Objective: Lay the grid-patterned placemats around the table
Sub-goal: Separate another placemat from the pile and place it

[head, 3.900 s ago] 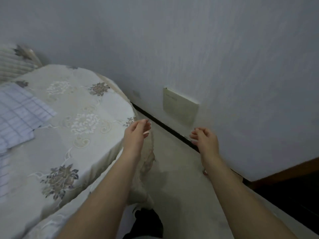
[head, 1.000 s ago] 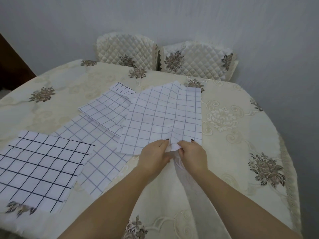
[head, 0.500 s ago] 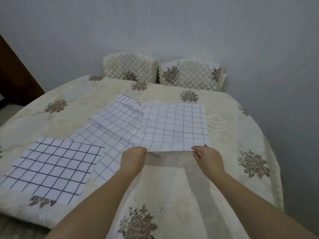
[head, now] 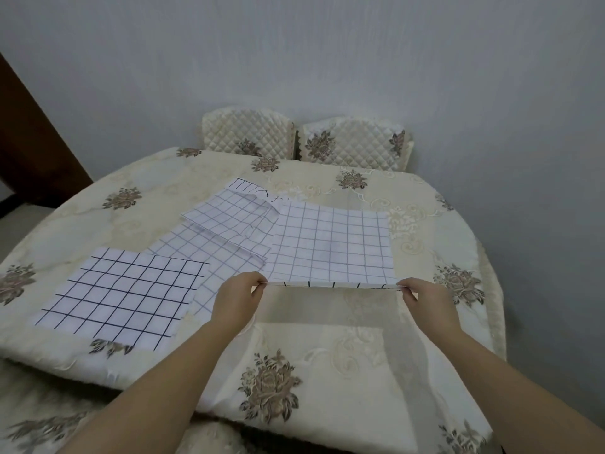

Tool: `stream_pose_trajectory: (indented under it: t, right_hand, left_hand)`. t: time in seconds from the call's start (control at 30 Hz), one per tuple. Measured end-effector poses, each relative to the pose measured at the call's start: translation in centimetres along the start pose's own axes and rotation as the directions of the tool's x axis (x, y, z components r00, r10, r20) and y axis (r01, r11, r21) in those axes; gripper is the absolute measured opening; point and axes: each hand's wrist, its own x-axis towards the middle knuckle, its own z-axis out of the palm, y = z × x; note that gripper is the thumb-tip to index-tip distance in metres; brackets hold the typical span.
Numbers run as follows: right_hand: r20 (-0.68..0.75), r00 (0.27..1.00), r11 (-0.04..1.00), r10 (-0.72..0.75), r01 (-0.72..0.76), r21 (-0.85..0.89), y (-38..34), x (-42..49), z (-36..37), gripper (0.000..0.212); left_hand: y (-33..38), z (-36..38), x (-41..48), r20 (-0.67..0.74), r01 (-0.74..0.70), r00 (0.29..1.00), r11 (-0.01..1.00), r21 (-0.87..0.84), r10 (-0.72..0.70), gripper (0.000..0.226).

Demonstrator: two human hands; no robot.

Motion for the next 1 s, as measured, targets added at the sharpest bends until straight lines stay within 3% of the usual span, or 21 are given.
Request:
stream_pose_trajectory:
  t: [0.2, 0.43, 0.57, 0.73, 1.0]
  right_hand:
    - [0.012, 0.993, 0.927, 0.117, -0.114, 0.357, -0.1, -2.6, -1.8, 0.016]
    - [0.030, 0.990, 0.764, 0.138, -0.126, 0.632, -1.1, -5.2, -3.2, 0.016]
    - [0.026, 0.995, 0.751, 0.099, -0.092, 0.654, -0.6, -6.2, -3.4, 0.019]
    - [0.033, 0.996, 0.764, 0.084, -0.086, 0.639, 0.0, -7.2, -3.1, 0.009]
    - [0.064, 0.987, 0.762, 0.147, -0.155, 0.628, 0.3, -7.7, -2.6, 0.018]
  left_hand:
    - [0.9, -2.6, -2.7, -0.058, 0.119, 0.989, 0.957, -0.266, -0.139, 0.012]
    - [2.1, -5.6, -4.3, -0.032, 0.207, 0.959, 0.773, -0.600, -0.281, 0.007]
    - [1.7, -6.3, -5.1, 0.003, 0.195, 0.970, 0.769, -0.609, -0.243, 0.011]
    - [1.0, -5.9, -6.2, 0.022, 0.205, 0.971, 0.789, -0.578, -0.236, 0.017]
    - [0.3, -4.8, -6.7, 0.043, 0.246, 0.962, 0.794, -0.557, -0.268, 0.013]
